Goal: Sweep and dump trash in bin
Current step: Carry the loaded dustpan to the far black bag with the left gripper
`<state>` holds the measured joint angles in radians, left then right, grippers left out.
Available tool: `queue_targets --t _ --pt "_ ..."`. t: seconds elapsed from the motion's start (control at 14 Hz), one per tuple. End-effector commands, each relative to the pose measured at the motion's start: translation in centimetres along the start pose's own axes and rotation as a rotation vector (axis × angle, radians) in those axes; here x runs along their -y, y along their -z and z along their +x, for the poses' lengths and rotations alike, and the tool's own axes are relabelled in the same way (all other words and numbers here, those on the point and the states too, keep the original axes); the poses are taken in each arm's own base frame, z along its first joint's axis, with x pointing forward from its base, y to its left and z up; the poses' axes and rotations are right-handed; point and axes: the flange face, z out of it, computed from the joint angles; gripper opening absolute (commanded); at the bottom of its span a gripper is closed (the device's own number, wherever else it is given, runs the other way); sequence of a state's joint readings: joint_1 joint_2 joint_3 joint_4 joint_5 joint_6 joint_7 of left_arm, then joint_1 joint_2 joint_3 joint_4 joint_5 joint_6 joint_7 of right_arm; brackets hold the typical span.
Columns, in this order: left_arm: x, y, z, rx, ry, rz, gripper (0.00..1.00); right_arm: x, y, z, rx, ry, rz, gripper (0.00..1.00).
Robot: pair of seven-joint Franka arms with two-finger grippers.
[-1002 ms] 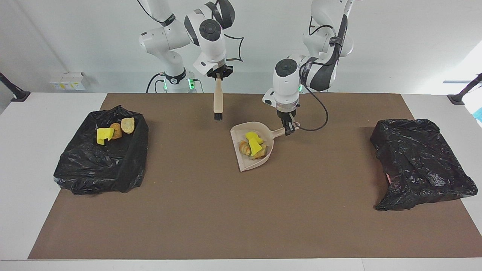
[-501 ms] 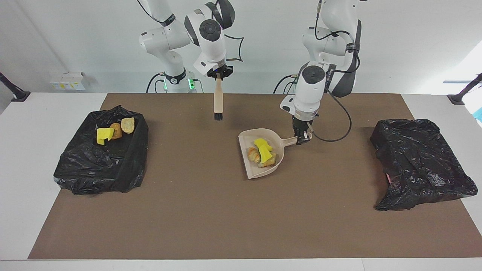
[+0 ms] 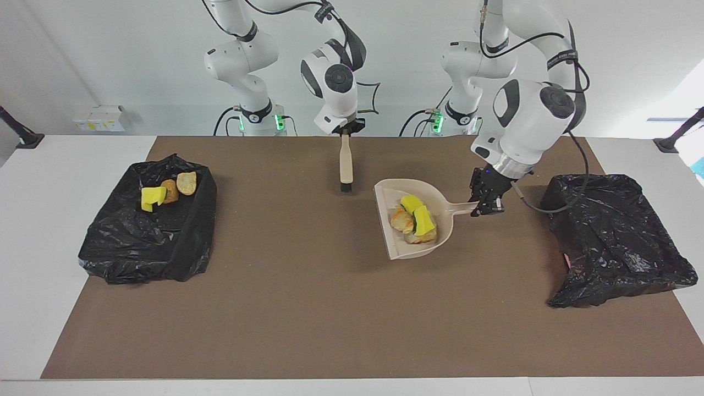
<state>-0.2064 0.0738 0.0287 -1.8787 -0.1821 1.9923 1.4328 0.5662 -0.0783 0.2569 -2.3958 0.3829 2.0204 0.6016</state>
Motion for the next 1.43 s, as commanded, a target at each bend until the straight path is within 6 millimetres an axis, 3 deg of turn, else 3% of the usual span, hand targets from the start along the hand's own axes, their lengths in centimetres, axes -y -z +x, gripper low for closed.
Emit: queue_targets --t 0.0,0.14,0.21,0.36,0.72,0.79,0.86,1.0,1.14,1.36 --pt "2.8 2.2 -3.8 -0.019 -0.008 -0.030 0.00 0.4 0.6 -0.2 -0.004 -0.008 0.020 0.00" --pt "3.4 3.2 -8.0 -0.017 0.040 -0.031 0.00 0.4 0.5 -0.1 -0.005 -0.008 0.023 0.04" --pt "3.5 3.5 -10.3 -0.016 0.063 -0.027 0.00 0.4 0.2 0.0 0.001 -0.009 0.019 0.14" --pt "3.6 4.4 -14.4 -0.009 0.076 -0.010 0.00 0.5 0.0 0.1 -0.001 -0.008 0.020 0.16" --pt "2.9 6.9 -24.7 0.026 -0.006 0.030 0.00 0.4 -0.1 0.3 0.004 0.021 0.020 0.60" --pt "2.6 7.2 -26.1 0.040 -0.019 0.031 0.00 0.6 0.1 0.3 0.005 0.023 0.021 0.64" --pt "2.5 7.8 -27.5 0.064 -0.028 0.035 0.00 0.9 0.3 0.5 0.004 0.027 0.024 0.74" --pt "2.7 8.9 -30.3 0.106 -0.044 0.046 0.00 1.3 1.7 0.9 -0.012 0.028 0.044 0.96" --pt "3.1 10.1 -32.8 0.128 -0.077 0.065 0.00 1.0 3.2 2.0 -0.037 0.016 0.072 1.00" --pt "2.7 11.1 -35.8 0.217 -0.065 0.057 0.00 -0.4 7.4 4.8 -0.099 -0.037 0.128 1.00"
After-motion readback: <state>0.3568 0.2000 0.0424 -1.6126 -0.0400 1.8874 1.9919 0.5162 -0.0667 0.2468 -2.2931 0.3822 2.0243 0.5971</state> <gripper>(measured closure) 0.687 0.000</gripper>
